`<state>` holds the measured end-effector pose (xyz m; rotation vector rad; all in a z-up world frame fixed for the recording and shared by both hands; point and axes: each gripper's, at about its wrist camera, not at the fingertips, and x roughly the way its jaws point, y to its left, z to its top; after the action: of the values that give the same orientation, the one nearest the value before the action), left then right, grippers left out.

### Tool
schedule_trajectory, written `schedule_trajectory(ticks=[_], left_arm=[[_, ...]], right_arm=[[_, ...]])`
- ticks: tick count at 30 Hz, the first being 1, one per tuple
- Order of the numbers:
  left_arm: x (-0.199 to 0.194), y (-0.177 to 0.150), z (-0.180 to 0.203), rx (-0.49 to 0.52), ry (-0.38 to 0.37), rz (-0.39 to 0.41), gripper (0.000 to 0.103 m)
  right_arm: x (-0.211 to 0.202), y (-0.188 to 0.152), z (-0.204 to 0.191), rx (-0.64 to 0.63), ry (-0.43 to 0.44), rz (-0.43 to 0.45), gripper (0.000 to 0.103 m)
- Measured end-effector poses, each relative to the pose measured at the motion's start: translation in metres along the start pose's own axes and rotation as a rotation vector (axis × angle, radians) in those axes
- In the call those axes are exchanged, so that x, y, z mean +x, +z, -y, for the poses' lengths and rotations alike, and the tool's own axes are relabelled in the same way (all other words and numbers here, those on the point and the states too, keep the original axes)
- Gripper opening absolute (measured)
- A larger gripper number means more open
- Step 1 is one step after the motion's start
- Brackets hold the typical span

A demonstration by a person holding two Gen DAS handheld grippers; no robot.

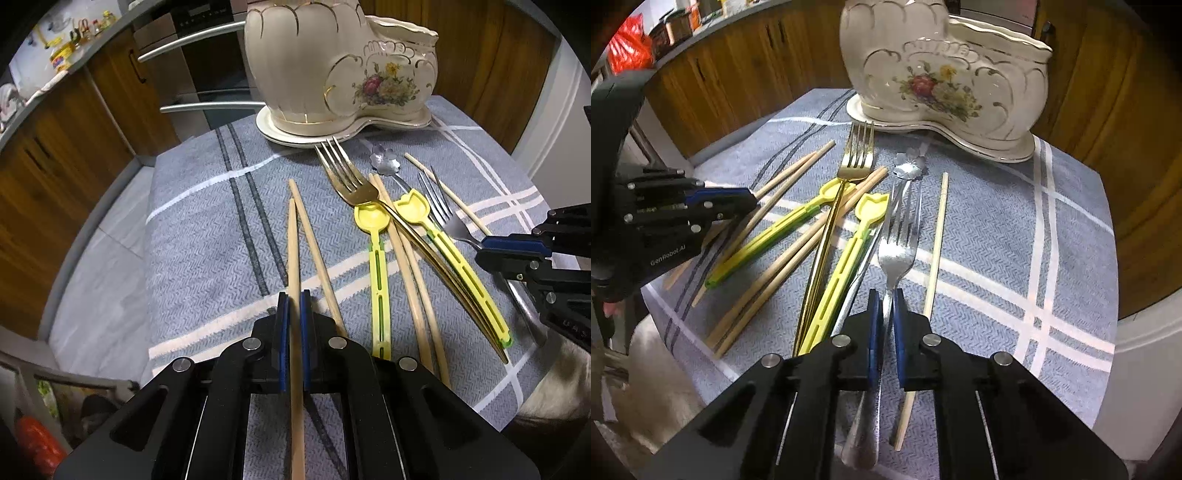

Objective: Organize utensils
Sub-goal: 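Grasp a wooden chopstick with the left tool while the right tool grasps a silver fork, then drop the chopstick into the tall cup while the right tool drops the fork in the short cup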

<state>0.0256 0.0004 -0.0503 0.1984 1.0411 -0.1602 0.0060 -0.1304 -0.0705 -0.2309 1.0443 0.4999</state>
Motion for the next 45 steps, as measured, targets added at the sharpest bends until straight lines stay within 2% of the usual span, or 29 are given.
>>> schedule_trajectory(ticks=[4,10,15,21,28,34,37,39,45], left_arm=[[-0.002,-0.003,-0.004,-0.018,-0.024,0.023,0.006],[-0.022,-0.004,-0.015,-0.046,-0.047,0.112,0.006],[-0.048,0.006,-0.026,-0.078,-0.06,0.234,0.006],[-0.081,0.024,-0.032,-0.097,-0.112,0.395,0.006],[-0.114,0.069,-0.035,-0.112,-0.206,0.566,0.006],[-0.123,0.122,-0.033,-0.12,-0.269,0.673,0.006],[-0.123,0.151,-0.035,-0.148,-0.266,0.74,0.006],[-0.119,0.167,-0.038,-0.169,-0.254,0.755,0.006],[-0.101,0.196,-0.042,-0.224,-0.208,0.809,0.006]], right_arm=[[-0.01,-0.003,0.007,0.037,0.045,0.066,0.005],[-0.034,-0.002,0.012,0.04,0.104,0.186,0.005],[-0.055,-0.001,0.013,0.016,0.099,0.304,0.005],[-0.083,0.007,0.013,-0.008,0.053,0.453,0.005],[-0.109,0.042,0.021,-0.027,0.01,0.6,0.005],[-0.124,0.092,0.05,0.053,0.013,0.69,0.005],[-0.128,0.117,0.064,0.095,0.006,0.724,0.005],[-0.129,0.131,0.073,0.125,-0.006,0.754,0.005],[-0.125,0.148,0.089,0.175,-0.026,0.811,0.005]])
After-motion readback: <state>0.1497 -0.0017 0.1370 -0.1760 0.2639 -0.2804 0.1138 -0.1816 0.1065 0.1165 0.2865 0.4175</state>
